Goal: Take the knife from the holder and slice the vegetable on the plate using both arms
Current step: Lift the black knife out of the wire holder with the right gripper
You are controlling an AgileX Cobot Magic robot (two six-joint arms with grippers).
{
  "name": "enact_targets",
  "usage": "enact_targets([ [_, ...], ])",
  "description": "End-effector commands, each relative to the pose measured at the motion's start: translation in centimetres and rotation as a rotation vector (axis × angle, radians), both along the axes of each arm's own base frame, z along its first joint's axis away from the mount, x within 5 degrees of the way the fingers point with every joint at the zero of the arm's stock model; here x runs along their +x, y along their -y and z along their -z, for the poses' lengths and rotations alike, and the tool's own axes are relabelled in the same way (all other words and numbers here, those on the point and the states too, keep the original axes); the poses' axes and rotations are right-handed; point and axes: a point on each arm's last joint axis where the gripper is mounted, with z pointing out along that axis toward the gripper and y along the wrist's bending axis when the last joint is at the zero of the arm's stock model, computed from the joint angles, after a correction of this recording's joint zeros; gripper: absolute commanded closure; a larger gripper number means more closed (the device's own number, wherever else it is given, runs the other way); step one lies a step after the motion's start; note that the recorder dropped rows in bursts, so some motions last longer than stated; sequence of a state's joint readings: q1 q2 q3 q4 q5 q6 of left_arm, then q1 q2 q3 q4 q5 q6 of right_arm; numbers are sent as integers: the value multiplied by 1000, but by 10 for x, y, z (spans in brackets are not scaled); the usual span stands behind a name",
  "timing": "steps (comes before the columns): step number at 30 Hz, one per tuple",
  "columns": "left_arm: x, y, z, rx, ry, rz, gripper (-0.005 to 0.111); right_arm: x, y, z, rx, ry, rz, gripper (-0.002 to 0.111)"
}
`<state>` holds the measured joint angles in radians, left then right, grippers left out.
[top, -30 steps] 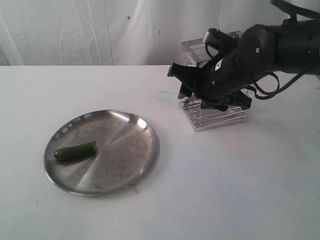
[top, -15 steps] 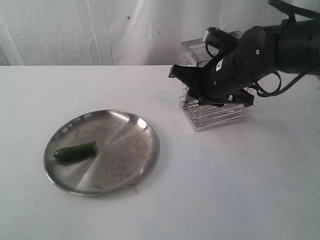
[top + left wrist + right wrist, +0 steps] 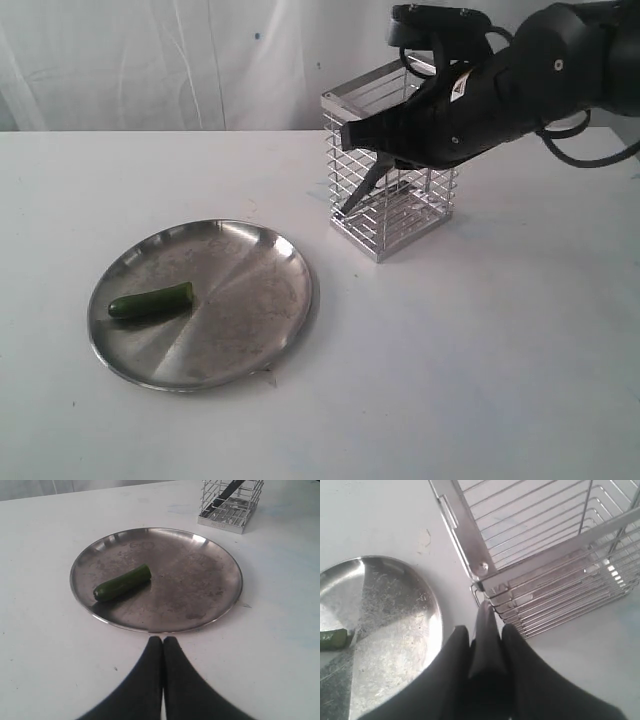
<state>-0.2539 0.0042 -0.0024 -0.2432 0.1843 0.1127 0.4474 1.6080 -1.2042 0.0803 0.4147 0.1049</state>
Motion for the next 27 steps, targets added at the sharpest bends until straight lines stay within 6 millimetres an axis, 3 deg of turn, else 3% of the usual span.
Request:
enact_targets([
  [1,0,0,0,-14,4,-5,107,-8,4,-26,-25,111,-51,108],
  [13,0,0,0,-14,4,-5,107,-70,30,-95,-19,200,-125,108],
  [20,0,0,0,-14,4,-5,107,-105,21,-106,66,188,-273,108],
  [27,0,0,0,-14,4,-5,107,-134,3,-92,117,200,-371,108],
])
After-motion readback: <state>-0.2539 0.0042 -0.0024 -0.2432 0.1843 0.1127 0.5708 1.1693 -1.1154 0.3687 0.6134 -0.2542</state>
